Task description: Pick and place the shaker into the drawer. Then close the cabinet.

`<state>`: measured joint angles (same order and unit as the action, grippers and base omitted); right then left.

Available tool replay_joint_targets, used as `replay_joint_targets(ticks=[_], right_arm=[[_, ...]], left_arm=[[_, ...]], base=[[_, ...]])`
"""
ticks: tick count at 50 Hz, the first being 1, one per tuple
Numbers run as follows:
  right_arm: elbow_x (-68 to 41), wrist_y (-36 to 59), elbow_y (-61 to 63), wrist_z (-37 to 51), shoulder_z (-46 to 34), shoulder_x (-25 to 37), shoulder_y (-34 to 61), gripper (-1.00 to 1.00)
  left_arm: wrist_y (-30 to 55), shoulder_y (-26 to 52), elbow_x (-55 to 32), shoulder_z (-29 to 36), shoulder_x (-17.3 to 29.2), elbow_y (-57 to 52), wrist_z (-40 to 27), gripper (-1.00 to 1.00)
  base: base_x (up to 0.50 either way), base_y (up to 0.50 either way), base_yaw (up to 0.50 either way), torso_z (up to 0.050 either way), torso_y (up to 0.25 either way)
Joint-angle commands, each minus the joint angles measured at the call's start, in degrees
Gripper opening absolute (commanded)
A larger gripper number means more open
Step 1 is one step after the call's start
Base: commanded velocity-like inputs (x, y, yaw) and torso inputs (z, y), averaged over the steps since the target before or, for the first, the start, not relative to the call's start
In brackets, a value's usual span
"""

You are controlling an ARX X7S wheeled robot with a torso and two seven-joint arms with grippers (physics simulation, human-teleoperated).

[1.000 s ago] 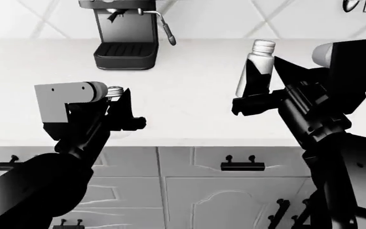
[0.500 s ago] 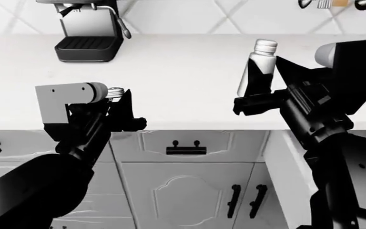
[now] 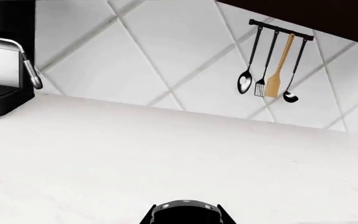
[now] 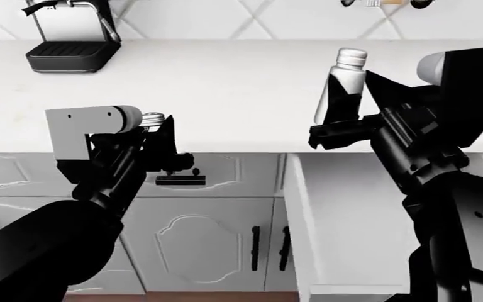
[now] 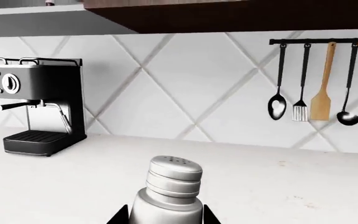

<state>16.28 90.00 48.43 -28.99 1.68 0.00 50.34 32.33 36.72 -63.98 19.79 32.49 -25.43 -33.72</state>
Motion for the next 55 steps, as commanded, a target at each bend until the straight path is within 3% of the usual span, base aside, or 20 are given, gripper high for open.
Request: replay_joint_targets(ticks=[1, 15, 40, 49, 55], right_arm=[[0.73, -0.01, 0.19, -0.45, -0.22, 0.02, -0.03, -1.0], [0.41, -0.01, 0.15, 0.03, -0.11, 0.02, -0.62, -1.0], [-0.27, -0.01, 0.43, 0.94, -0.26, 0.03, -1.42, -1.0], [7.21, -0.01, 0.03, -4.35, -3.23, 0.03, -1.36, -1.0], [20.13, -0.01, -1.76, -14.31, -6.55, 0.01, -0.02, -1.0]], left_arm=[[-0.25, 0.15, -0.35, 0.19, 0.08, 0.09, -0.02, -1.0], [-0.38, -0.07, -0.09, 0.52, 0.1, 0.31, 0.17, -1.0], [-0.57, -0.65, -0.67, 0.48, 0.34, -0.16, -0.07, -1.0], [0.48, 0.61, -1.29, 0.92, 0.68, -0.01, 0.27, -1.0], [8.73, 9.31, -5.18, 5.56, 1.92, -0.78, 4.75, -1.0]], base=[[-0.19, -0.5, 0.0, 0.0, 0.0], [-0.16, -0.5, 0.0, 0.0, 0.0], [0.12, -0.47, 0.0, 0.0, 0.0], [0.0, 0.0, 0.0, 0.0, 0.0], [0.0, 0.0, 0.0, 0.0, 0.0]])
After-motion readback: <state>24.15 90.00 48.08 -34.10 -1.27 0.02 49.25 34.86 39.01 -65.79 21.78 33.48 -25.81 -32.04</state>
